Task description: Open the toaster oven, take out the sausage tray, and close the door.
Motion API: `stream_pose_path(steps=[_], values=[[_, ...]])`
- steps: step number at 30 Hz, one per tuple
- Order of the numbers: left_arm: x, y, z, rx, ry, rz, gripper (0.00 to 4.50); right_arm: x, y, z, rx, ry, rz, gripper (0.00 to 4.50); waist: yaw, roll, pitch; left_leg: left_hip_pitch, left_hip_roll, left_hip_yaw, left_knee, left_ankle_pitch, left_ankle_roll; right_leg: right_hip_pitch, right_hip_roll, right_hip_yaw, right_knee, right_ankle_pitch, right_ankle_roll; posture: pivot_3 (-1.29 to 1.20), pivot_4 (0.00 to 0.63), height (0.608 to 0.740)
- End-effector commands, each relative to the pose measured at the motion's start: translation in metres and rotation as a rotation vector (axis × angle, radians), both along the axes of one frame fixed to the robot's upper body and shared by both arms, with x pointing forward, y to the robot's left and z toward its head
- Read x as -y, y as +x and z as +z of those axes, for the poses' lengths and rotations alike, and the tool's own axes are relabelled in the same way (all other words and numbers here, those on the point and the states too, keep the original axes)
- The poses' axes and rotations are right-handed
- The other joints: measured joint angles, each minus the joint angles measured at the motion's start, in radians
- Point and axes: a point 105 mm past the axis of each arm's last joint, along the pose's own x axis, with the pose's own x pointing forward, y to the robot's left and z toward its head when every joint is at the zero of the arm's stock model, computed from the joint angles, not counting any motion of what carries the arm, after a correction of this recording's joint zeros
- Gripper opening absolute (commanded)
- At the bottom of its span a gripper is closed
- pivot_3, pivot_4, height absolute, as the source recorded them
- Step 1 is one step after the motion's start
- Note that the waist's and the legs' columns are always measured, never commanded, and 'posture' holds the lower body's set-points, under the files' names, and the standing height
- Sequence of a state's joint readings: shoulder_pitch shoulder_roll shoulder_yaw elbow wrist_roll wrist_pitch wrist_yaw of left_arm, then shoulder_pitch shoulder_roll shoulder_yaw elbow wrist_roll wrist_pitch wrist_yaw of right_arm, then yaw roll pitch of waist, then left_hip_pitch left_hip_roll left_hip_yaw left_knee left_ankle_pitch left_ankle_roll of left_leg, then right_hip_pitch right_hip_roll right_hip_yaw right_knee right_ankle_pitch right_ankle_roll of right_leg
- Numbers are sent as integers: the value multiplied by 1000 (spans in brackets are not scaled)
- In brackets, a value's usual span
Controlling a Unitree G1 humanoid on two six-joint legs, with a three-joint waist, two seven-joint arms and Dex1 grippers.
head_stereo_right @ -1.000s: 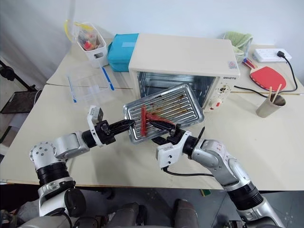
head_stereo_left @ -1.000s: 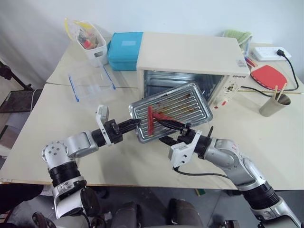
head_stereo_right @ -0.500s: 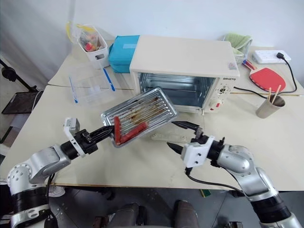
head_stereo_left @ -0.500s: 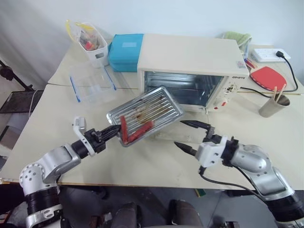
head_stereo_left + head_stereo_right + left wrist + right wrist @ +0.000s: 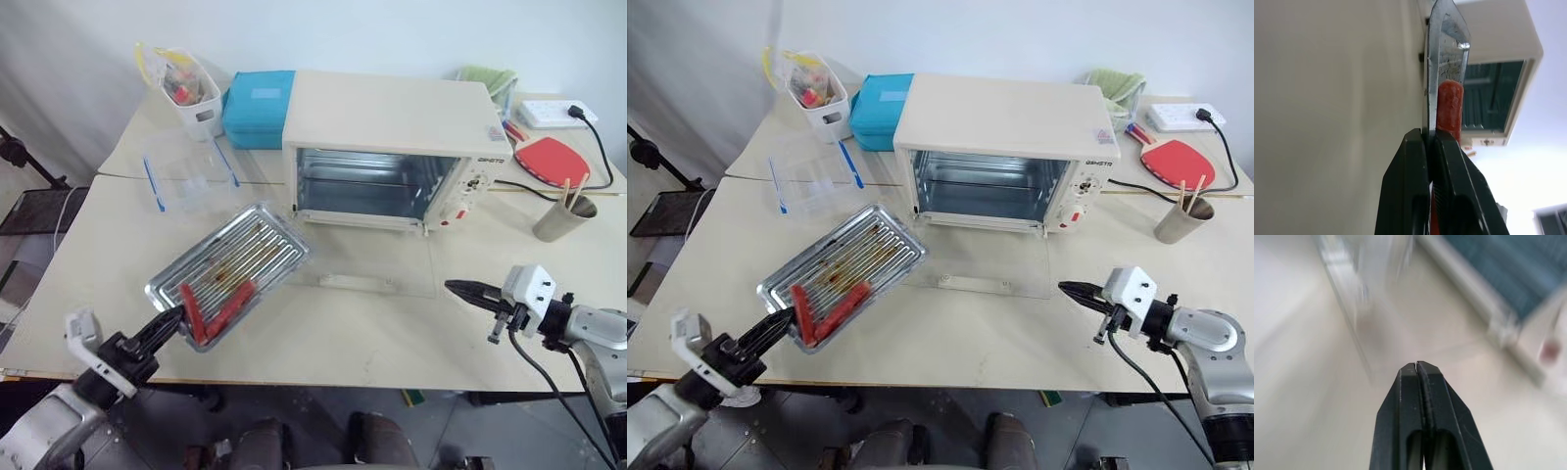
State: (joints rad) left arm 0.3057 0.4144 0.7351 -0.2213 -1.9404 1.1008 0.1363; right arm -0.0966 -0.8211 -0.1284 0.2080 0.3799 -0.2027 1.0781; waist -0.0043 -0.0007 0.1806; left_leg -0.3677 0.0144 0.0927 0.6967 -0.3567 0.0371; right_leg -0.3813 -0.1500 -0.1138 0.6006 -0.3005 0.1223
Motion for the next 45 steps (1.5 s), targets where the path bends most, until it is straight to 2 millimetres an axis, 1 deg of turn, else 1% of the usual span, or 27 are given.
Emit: stream_pose_path(steps=[1,2,4,7,8,10,12,14,16,18,20,24,29,31,32,34,36,39,40,42,44,45], values=[[-2,-5,18,98,-18,70,121,8,2,-10,-91,-27,12,16,2,1,0,0,0,0,0,0,0,0,0,0,0,0,0,0,150,740],[-2,-7,18,106,-31,102,121,6,4,-15,-118,-25,22,16,1,1,0,0,0,0,0,0,0,0,0,0,0,0,0,0,150,740],[-2,-9,18,111,-45,143,121,3,8,-20,-142,-15,37,16,0,1,0,0,0,0,0,0,0,0,0,0,-1,0,0,0,150,740],[2,-11,17,107,-67,187,121,-11,15,-11,-122,71,91,16,0,2,0,0,0,0,0,0,0,0,0,0,-2,0,0,0,150,740],[4,-11,17,106,-74,195,121,-17,14,-6,-118,123,123,16,0,2,0,0,1,0,0,0,0,0,0,0,-2,0,0,0,150,740],[8,-12,16,96,-78,200,121,-21,14,-1,-106,171,153,16,1,2,0,0,1,0,0,0,-1,0,0,0,-3,0,0,0,150,740],[11,-11,17,96,-85,210,121,-24,15,9,-85,212,160,16,3,2,0,-1,1,0,0,-1,0,0,0,0,-3,0,0,0,150,740],[15,-13,13,70,-74,191,121,-25,18,18,-55,249,153,16,3,3,1,-1,0,0,0,-1,1,0,0,0,-4,0,0,0,150,740],[13,-12,9,39,-74,216,121,-24,20,35,-5,313,133,16,2,3,1,-1,1,0,0,-2,1,1,0,0,-5,0,0,0,150,740],[10,-11,10,38,-88,261,121,-24,21,52,40,375,129,16,2,4,1,-1,1,0,0,-3,0,1,0,0,-5,0,0,0,150,740],[11,-10,13,53,-92,268,121,-26,20,70,79,428,124,16,3,4,1,-1,1,0,0,-3,0,0,0,0,-6,0,0,0,150,740],[12,-9,13,51,-83,248,121,-29,21,97,128,520,106,16,3,5,1,-2,1,0,0,-4,-1,0,0,0,-7,0,0,0,150,740],[22,-9,13,63,-70,160,121,-33,20,121,124,600,123,16,3,5,1,-2,1,0,0,-6,0,0,0,0,-7,0,0,0,150,740],[27,-10,11,53,-50,83,121,-33,17,125,133,592,123,16,5,5,1,-3,1,0,-1,-6,0,0,0,0,-8,0,0,0,150,740],[32,-8,8,40,-40,35,121,-33,13,124,136,573,121,16,6,5,2,-3,1,0,-1,-6,0,-1,0,0,-8,0,0,0,150,740],[39,-2,7,37,-29,-56,121,-34,2,116,123,516,133,372,14,6,1,-3,1,0,-3,-6,0,-1,0,0,-8,0,0,0,150,740],[47,4,7,34,-19,-149,121,-36,-12,107,133,428,161,873,20,6,1,-3,0,0,-4,-6,1,-1,1,0,-8,0,0,0,150,740],[54,13,6,24,-9,-261,121,-35,-29,97,156,356,186,1966,19,7,1,-3,0,2,-5,-5,1,-1,3,0,-7,0,0,0,150,740],[56,18,6,20,-9,-296,121,-35,-37,91,137,324,200,2281,19,7,1,-2,-2,2,-6,-5,2,-1,6,0,-6,0,0,0,150,740],[70,26,5,5,-7,-430,121,-31,-56,78,81,280,209,2943,25,8,1,-2,-2,3,-6,-4,3,-1,7,1,-6,1,1,0,150,740],[80,34,4,-19,-6,-532,121,-24,-70,69,48,250,194,3537,35,8,1,-2,-2,1,-5,-4,4,1,9,0,-5,1,1,0,150,740],[84,39,4,-29,-7,-564,121,-21,-76,65,38,236,179,3948,33,8,1,-2,-2,1,-5,-4,4,1,10,1,-5,1,1,0,150,740]])
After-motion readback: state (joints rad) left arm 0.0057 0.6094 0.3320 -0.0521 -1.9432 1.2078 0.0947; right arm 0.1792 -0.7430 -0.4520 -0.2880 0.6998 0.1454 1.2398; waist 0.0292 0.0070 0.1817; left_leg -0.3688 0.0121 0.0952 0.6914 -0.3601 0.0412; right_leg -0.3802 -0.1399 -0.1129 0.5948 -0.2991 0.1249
